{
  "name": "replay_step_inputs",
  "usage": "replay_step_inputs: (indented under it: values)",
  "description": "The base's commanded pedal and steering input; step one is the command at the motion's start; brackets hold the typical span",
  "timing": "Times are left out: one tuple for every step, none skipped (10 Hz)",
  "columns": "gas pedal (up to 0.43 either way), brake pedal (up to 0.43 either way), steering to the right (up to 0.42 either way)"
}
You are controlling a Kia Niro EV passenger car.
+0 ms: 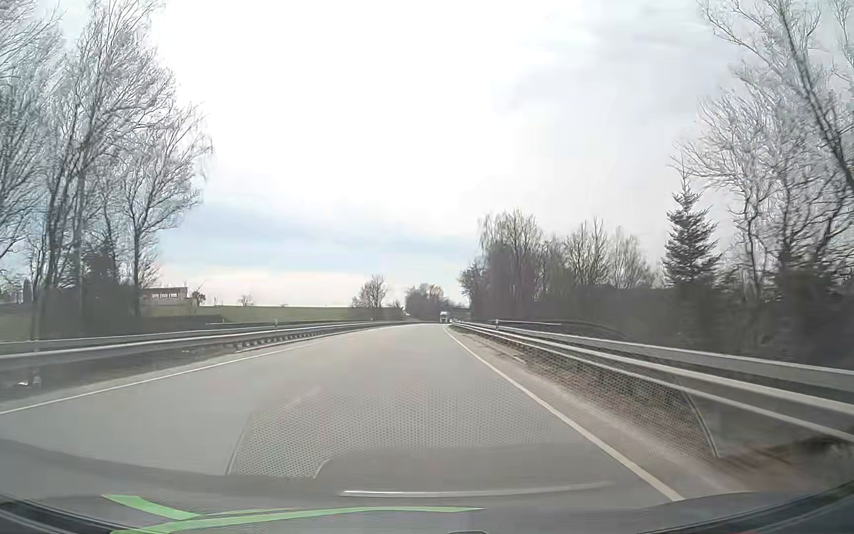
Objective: Follow the waypoints while adhering to traffic rules and regulations
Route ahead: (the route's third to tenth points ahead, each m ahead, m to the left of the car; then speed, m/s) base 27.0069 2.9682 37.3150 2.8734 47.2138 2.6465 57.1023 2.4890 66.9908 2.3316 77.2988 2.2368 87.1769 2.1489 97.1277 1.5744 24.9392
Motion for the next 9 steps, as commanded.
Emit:
replay_step_inputs:
  values:
    - [0.287,0.000,0.003]
    - [0.287,0.000,0.003]
    - [0.287,0.000,0.003]
    - [0.287,0.000,0.003]
    - [0.280,0.000,0.003]
    - [0.280,0.000,0.003]
    - [0.280,0.000,0.003]
    - [0.280,0.000,0.003]
    - [0.268,0.000,0.003]
